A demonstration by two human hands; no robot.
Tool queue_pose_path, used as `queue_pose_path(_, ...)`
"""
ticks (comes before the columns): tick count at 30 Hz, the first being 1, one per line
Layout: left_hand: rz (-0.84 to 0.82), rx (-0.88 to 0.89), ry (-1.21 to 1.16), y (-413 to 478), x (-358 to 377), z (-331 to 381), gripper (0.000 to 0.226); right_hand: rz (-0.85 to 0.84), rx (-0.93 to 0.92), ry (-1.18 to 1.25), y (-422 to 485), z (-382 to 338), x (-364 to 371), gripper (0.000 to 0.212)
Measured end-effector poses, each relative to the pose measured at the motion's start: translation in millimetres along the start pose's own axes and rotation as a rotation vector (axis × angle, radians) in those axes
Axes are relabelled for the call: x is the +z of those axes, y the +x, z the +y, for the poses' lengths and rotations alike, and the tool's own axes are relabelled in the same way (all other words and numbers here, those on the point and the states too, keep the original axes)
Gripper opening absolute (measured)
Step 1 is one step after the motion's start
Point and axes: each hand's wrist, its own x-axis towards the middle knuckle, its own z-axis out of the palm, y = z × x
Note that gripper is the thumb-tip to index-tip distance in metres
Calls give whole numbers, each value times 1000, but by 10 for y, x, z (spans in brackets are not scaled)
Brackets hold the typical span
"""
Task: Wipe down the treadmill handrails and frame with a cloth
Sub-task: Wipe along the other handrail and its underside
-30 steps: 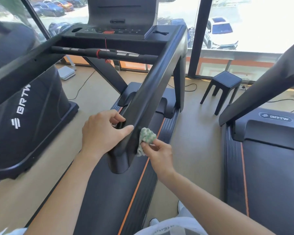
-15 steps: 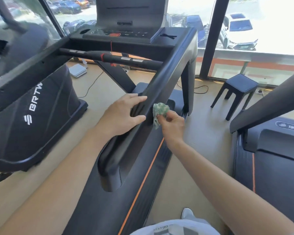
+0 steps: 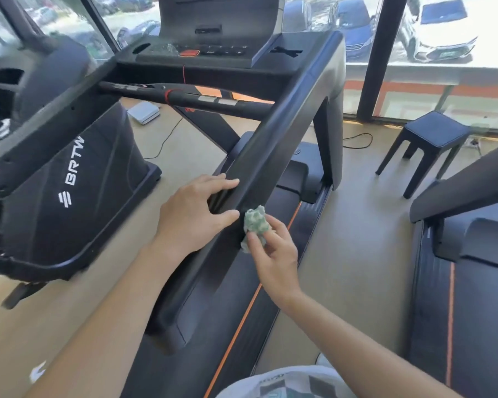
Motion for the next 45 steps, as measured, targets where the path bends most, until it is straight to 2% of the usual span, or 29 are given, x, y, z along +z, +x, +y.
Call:
queue_pose_path(5,79,-67,64,54,30,90,46,-25,-54,-23,117,54,-60,12)
queue_pose_path(12,102,-122,97,58,56,165,41,132,-119,-64,901,-197,-215,23)
queue_pose_path(18,101,-163,161,134,53,209,43,177,-64,-128,1269,-193,-304,17)
queue_pose_path(20,76,-139,208,199,16,239,44,156,-56,-120,1184,-176,-281,17)
queue_pose_path(24,92,-101,301,452,-24,314,36,38,-115,-145,901,-62,-269,29)
queue_pose_path(26,90,-96,253,625,0,328,30,-32,-125,-135,826,18,-309,31)
queue_pose_path(29,37,4,166,876,79,359,26,-84,-116,-104,872,58,-393,32)
queue_pose_path(33,-17,99,171,1169,155,386,47,-34,-125,-111,1213,5,-461,29)
queue_pose_path(40,-46,184,96,1849,285,508,65,98,-122,-155,1981,-119,-600,20)
queue_pose_path(45,3,241,86,2236,471,587,50,181,-79,-250,2465,-203,-713,14)
